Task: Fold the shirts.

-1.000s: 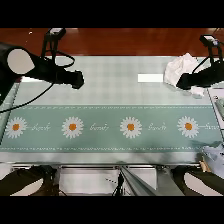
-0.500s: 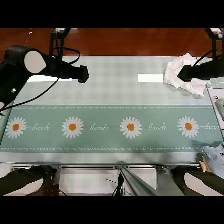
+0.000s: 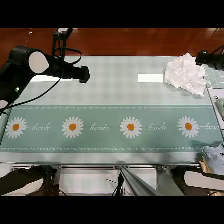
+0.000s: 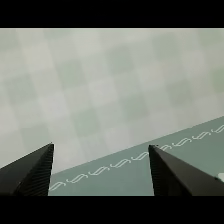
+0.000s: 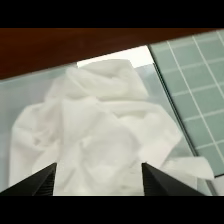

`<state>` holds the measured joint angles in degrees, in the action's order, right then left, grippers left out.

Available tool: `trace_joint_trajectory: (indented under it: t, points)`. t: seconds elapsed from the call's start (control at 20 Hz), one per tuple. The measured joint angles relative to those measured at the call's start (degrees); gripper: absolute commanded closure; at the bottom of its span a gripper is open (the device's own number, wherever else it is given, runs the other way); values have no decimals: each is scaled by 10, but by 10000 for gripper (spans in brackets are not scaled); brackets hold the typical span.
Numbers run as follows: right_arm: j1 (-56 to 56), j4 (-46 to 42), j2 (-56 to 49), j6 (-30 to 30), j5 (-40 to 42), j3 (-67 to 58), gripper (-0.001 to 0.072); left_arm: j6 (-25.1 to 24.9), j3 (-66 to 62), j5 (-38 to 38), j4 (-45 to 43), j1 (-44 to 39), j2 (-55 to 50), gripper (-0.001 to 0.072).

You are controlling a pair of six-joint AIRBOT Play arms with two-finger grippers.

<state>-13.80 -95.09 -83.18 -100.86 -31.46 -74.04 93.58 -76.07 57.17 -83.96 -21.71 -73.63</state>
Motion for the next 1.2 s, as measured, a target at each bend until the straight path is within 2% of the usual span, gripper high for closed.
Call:
trace_joint_trajectory:
  t: [0.2,0.4,0.5,0.55,0.65,0.7,0.9,1.2]
  points:
    - [-26,71,-78,-1,-1,0,106,0,0,21,0,-1,0,-13]
    - [-32,144,-137,13,40,0,109,0,0,31,0,-3,0,-13]
    - [-34,168,-160,16,73,0,158,0,0,33,0,-4,0,-13]
    - [-34,176,-170,16,90,0,284,1,0,33,0,-4,0,-13]
    - [-34,195,-187,14,125,0,667,1,0,33,0,-4,0,-13]
    - [-35,205,-193,10,140,0,686,1,0,34,0,-4,0,-13]
    - [-35,228,-180,10,180,0,688,2,-1,35,0,-4,0,-13]
    - [-26,238,-14,38,224,0,690,0,-70,38,0,-4,19,-12]
